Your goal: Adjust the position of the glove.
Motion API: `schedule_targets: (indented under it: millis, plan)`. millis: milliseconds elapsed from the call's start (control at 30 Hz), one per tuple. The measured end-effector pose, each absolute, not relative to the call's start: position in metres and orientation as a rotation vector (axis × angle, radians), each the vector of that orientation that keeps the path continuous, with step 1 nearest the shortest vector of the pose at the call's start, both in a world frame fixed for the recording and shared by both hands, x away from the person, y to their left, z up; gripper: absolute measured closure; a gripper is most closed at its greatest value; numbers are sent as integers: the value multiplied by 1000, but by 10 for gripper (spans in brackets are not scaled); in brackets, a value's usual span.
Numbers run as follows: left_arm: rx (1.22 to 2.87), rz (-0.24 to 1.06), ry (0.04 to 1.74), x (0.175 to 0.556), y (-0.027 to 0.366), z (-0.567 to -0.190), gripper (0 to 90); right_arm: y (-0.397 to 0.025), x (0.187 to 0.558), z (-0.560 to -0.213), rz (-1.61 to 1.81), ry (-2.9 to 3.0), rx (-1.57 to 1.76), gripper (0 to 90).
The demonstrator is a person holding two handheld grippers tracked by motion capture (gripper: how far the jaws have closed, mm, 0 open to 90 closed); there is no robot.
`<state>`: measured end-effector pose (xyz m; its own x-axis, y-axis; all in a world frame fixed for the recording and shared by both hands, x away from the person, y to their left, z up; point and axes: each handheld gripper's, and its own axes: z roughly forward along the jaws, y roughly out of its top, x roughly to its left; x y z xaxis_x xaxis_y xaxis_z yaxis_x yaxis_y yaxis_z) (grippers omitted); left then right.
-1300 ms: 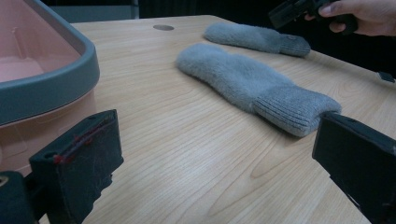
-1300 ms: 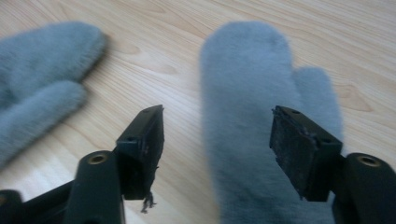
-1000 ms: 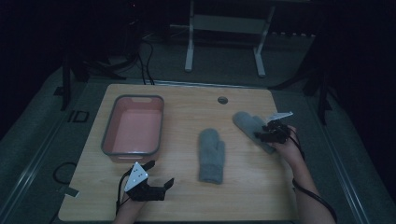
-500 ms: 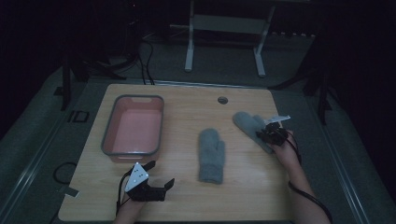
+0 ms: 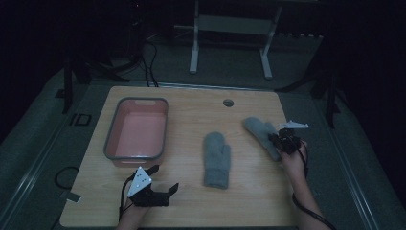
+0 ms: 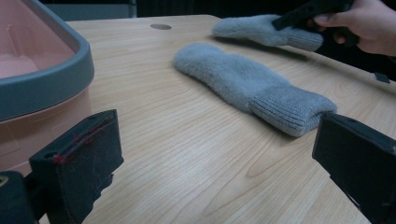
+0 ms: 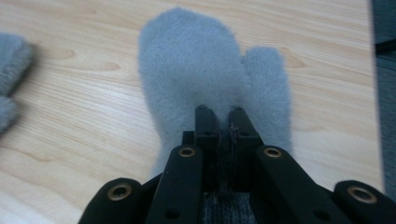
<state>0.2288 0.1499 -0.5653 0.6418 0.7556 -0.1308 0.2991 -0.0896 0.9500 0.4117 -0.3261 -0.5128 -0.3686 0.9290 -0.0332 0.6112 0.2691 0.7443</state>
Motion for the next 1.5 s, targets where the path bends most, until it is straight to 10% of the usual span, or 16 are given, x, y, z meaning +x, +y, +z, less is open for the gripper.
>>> schedule_targets:
  millis: [867,1167,1500]
  plan:
    - [1675,483,865,228,149,-564,18,-334,327,-539,896,2077,1465,839]
    - [1671,478,865,228,149,-564,18,-341,331,-517,985,2178,1329,487]
    - [1673,482,862,228,149,-564,18,-341,360,-521,905,2393,1075,497]
